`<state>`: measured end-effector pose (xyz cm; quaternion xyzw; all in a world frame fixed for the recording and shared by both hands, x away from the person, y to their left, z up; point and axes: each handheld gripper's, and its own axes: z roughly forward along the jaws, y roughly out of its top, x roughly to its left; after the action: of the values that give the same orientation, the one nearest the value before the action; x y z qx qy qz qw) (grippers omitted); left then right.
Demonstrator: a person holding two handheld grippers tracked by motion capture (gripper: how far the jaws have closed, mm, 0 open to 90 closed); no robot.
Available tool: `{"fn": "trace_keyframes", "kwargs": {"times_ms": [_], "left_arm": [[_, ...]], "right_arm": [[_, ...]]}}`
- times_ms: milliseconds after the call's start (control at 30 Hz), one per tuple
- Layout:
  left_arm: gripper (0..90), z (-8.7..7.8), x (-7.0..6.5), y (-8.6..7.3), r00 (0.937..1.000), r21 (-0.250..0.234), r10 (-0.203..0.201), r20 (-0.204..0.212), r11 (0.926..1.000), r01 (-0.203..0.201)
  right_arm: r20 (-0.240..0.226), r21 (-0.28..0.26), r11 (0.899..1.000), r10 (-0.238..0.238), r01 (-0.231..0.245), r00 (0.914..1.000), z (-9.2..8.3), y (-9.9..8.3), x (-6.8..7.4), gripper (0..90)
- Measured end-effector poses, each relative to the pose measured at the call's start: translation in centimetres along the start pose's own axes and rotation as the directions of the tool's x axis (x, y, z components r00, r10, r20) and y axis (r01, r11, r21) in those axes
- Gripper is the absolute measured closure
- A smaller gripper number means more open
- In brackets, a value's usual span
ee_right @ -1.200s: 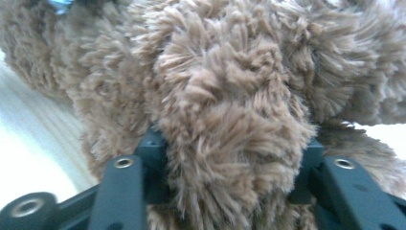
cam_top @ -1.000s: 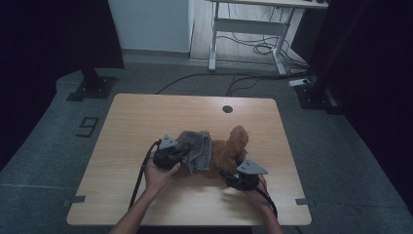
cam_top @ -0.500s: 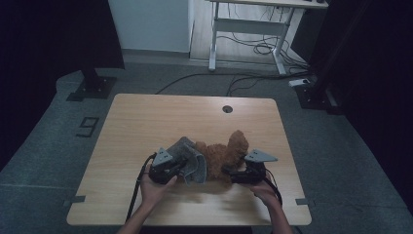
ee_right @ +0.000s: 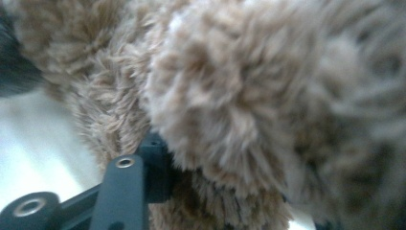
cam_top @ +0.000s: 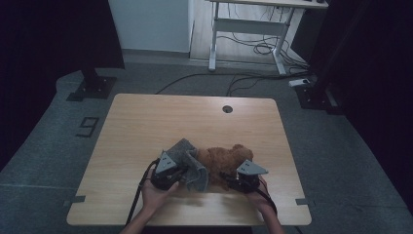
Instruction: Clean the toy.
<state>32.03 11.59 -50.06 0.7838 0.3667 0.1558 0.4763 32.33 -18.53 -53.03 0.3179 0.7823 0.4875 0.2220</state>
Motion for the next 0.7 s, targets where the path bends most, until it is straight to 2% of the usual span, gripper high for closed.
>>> {"fn": "trace_keyframes", "kwargs": {"times_ms": [33, 100, 200, 300, 367, 400, 433, 500, 600, 700], "left_arm": [[85.4, 0.2, 0.0, 0.3, 1.0000, 0.005, 0.000, -0.006, 1.0000, 0.000], [85.4, 0.9, 0.1, 1.1, 0.9996, 0.017, 0.008, -0.025, 0.9998, -0.008], [85.4, 2.0, 0.6, 1.9, 0.9988, 0.023, 0.001, -0.049, 0.9997, 0.000], [85.3, 2.4, 1.1, 2.4, 0.9990, 0.022, -0.021, -0.040, 0.9995, 0.021], [85.0, 1.9, 1.3, 2.8, 0.9991, 0.017, -0.029, -0.031, 0.9994, 0.030], [84.7, 1.3, 1.4, 3.1, 0.9984, 0.001, -0.056, -0.010, 0.9985, 0.056], [84.4, 0.7, 1.3, 3.5, 0.9980, -0.013, -0.063, 0.000, 0.9979, 0.063], [84.4, -0.5, 0.5, 4.7, 0.9993, -0.050, -0.038, 0.000, 0.9980, 0.038], [84.4, -1.3, -1.1, 6.5, 0.9999, -0.089, 0.004, 0.011, 0.9960, -0.003], [84.2, -0.8, -3.0, 8.6, 0.9982, -0.094, 0.047, 0.036, 0.9946, -0.044]], "right_arm": [[0.043, -0.010, 1.000, -0.026, 0.026, 0.9987, 0.4, 0.0, 0.1, 51.3], [0.097, -0.019, 0.999, -0.046, 0.048, 0.9942, 1.0, 0.1, 0.1, 53.8], [0.162, -0.031, 0.998, -0.056, 0.062, 0.9852, 1.9, 0.4, -0.3, 55.3], [0.165, -0.054, 0.998, -0.009, 0.018, 0.9862, 2.4, 0.4, -1.2, 55.5], [0.157, -0.065, 0.998, -0.002, 0.012, 0.9876, 2.3, 0.3, -1.3, 55.5], [0.153, -0.066, 0.998, 0.000, 0.010, 0.9882, 2.2, 0.3, -1.3, 55.4], [0.147, -0.070, 0.998, 0.004, 0.007, 0.9892, 2.1, 0.2, -1.3, 55.4], [0.138, -0.073, 0.997, 0.013, -0.003, 0.9903, 1.8, 0.1, -1.3, 55.1], [0.133, -0.071, 0.997, 0.016, -0.007, 0.9909, 1.7, 0.1, -1.4, 54.5], [0.132, -0.062, 0.998, 0.017, -0.008, 0.9911, 1.7, 0.2, -1.4, 54.1]]}}
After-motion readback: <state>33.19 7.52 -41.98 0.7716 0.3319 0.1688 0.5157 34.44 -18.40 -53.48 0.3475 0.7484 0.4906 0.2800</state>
